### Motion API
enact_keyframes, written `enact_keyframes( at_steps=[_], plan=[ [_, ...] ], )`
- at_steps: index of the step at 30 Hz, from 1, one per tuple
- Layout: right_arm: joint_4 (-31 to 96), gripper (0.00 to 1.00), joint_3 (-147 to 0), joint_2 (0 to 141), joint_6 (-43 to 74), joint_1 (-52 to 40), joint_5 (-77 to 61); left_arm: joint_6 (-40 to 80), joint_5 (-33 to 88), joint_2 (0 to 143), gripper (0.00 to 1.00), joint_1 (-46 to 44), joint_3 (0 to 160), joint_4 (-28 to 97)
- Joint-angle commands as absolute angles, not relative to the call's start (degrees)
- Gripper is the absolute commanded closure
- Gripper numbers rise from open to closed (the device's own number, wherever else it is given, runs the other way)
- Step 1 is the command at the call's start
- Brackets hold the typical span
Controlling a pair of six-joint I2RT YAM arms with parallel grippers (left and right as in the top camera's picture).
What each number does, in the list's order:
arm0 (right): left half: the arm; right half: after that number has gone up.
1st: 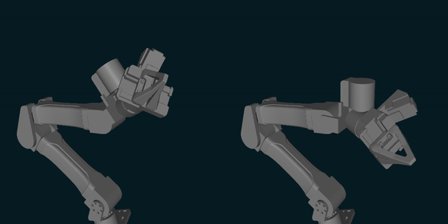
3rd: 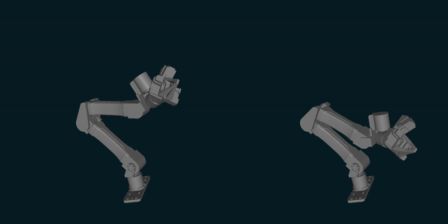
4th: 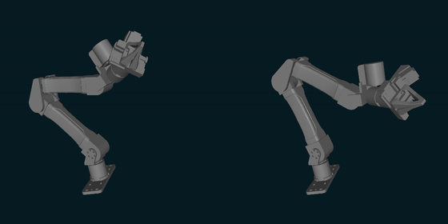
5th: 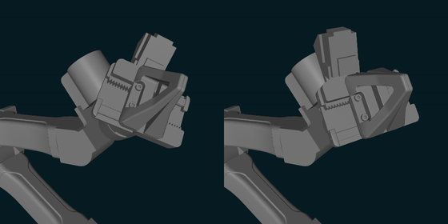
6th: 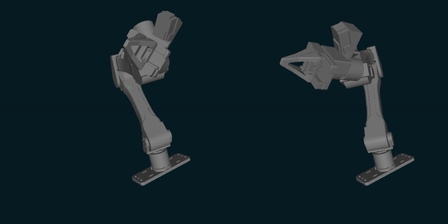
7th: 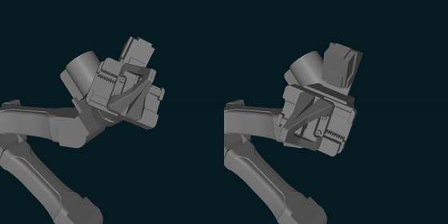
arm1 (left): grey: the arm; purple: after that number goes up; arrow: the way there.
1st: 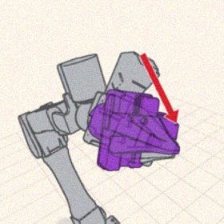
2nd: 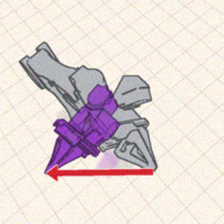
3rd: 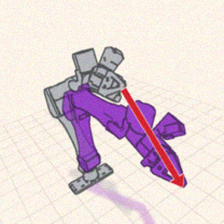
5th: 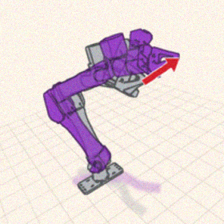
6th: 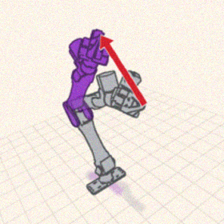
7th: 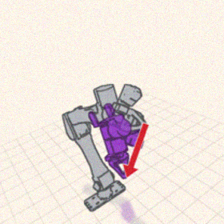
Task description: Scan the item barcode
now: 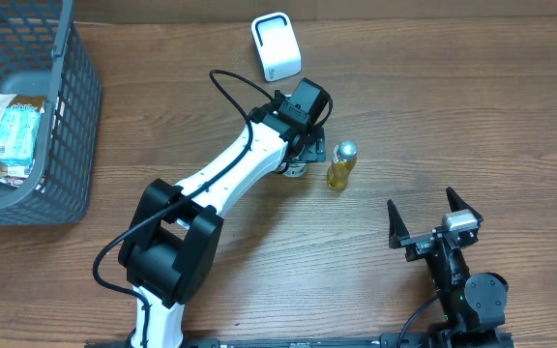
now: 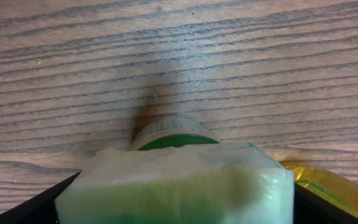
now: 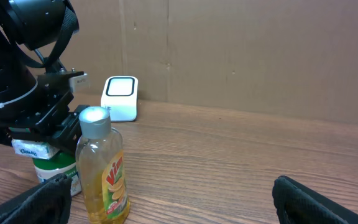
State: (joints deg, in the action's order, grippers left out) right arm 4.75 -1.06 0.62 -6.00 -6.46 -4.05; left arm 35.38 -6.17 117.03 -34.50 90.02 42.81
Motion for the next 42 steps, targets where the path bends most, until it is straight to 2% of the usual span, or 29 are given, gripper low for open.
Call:
enact_keyframes(
  at_steps=[1,6,13,19,27,38,42],
  plan=[
    [4.58,0.0,-0.47,0.19,-6.07,-6.31,-3.75,34.83,-6.13,116.88,0.09,-34.54,90.08,42.37],
    [4.58,0.0,-0.47,0.19,-6.07,-6.31,-3.75,34.63,-5.8,115.85,0.09,-32.47,92.44,42.37],
    [4.56,0.0,-0.47,0.19,-6.07,-6.31,-3.75,31.33,2.81,111.85,0.1,-27.79,95.02,42.63],
    [4.58,0.0,-0.47,0.16,-6.07,-6.31,-3.75,28.62,7.14,110.93,0.2,-26.74,95.0,44.03],
    [4.58,0.0,-0.47,0.19,-6.07,-6.31,-3.75,28.64,7.14,111.0,0.38,-26.63,95.0,47.62],
    [4.56,0.0,-0.47,0.19,-6.07,-6.31,-3.75,24.34,7.46,110.78,0.44,-26.65,95.24,47.55],
    [4.58,0.0,-0.47,0.19,-6.07,-6.31,-3.75,23.11,7.11,110.32,0.43,-26.63,98.98,49.3]
  ],
)
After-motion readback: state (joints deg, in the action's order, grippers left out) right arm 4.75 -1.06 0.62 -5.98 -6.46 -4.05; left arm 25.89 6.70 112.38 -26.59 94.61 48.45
